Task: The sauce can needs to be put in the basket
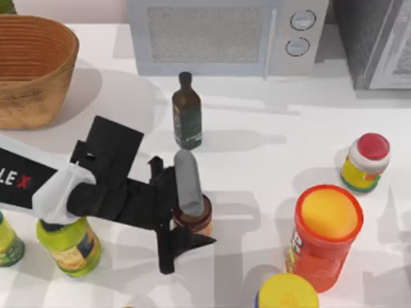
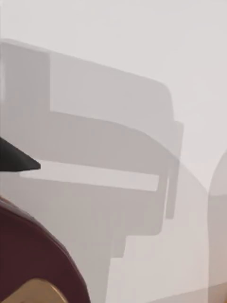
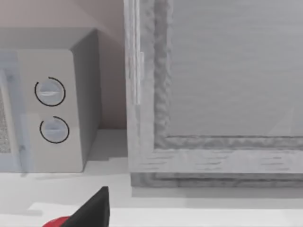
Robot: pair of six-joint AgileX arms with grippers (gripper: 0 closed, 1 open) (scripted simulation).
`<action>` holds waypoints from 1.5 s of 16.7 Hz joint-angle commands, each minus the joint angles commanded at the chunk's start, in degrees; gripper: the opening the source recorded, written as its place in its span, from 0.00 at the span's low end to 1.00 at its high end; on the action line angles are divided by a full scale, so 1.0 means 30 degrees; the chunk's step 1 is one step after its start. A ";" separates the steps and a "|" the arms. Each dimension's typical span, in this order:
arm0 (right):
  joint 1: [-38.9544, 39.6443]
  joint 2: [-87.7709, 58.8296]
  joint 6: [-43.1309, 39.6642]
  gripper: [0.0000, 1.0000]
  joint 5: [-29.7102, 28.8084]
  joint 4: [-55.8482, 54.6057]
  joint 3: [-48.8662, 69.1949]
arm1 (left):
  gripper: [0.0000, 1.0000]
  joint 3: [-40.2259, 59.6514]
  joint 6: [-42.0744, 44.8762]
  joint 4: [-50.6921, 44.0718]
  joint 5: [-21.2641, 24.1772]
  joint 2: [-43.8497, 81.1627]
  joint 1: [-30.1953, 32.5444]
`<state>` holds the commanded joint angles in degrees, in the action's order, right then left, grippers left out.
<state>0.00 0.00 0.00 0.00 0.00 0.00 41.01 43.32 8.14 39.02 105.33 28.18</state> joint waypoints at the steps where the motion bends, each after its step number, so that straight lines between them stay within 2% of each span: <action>1: 0.0000 0.0000 0.0000 1.00 0.0000 0.0000 0.0000 | 0.00 0.0019 0.0021 -0.0010 0.0008 -0.0035 -0.0005; 5: 0.0000 0.0000 0.0000 1.00 0.0000 0.0000 0.0000 | 0.00 0.0668 -0.0942 -0.1177 -0.0781 -0.0197 0.0084; 9: 0.0000 0.0000 0.0000 1.00 0.0000 0.0000 0.0000 | 0.00 0.3214 -0.3800 -0.4377 -0.3327 -0.0903 -0.0798; 14: 0.0000 0.0000 0.0000 1.00 0.0000 0.0000 0.0000 | 0.00 0.8757 -0.8132 -0.8667 -0.7213 -0.2291 -0.4331; 18: 0.0000 0.0000 0.0000 1.00 0.0000 0.0000 0.0000 | 0.00 1.3268 -1.0699 -1.1632 -0.9522 -0.2796 -0.7866; 21: 0.0000 0.0000 0.0000 1.00 0.0000 0.0000 0.0000 | 0.00 1.5828 -1.1820 -1.3340 -1.0430 -0.2718 -1.0024; 25: 0.0000 0.0000 0.0000 1.00 0.0000 0.0000 0.0000 | 0.00 1.7490 -1.2318 -1.4652 -1.0754 -0.2570 -1.1777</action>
<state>0.00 0.00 0.00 0.00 0.00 0.00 93.48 6.36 -35.82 6.76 97.62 -7.15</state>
